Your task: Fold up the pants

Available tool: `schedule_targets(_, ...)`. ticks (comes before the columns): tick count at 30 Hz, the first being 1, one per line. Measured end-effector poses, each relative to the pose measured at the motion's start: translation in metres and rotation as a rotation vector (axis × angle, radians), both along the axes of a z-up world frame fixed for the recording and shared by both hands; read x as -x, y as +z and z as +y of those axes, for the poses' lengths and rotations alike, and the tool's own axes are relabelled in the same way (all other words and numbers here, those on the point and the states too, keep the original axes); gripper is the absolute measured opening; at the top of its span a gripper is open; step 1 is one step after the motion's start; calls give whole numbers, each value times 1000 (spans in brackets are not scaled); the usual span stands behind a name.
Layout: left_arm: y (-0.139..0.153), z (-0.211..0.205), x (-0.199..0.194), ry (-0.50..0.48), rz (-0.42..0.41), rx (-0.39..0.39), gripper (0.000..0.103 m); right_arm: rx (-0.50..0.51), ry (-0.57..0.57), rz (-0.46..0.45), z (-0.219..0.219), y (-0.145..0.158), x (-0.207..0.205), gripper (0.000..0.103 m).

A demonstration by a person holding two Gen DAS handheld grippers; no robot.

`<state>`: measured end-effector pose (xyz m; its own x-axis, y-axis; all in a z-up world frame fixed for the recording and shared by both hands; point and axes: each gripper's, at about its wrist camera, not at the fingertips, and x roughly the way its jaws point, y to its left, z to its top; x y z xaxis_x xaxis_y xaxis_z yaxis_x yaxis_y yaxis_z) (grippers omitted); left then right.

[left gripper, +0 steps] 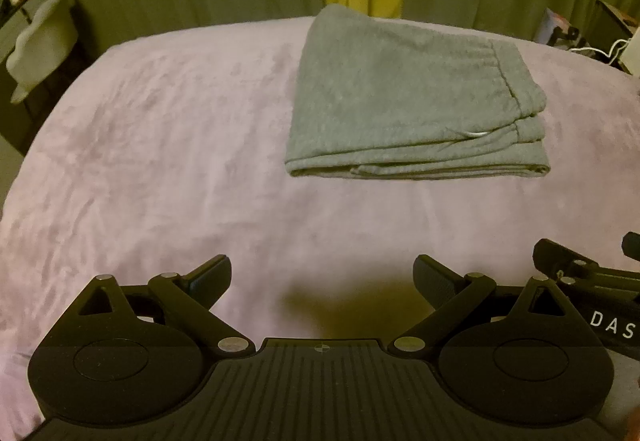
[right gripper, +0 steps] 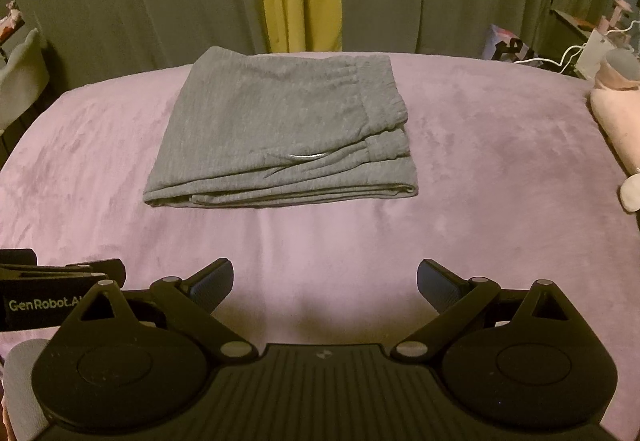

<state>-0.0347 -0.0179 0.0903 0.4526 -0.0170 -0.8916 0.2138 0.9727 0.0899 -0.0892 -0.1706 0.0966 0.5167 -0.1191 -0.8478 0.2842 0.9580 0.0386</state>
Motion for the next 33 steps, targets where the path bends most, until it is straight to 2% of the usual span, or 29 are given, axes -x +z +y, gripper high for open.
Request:
schedule_targets(25,-1,1,-5,18,-2,-24,100,6,20,7,2,-2,-2,99)
schedule_targets(33,1,1,-2,11,-44,-46,100,6,23,10,4,-3,-4,99)
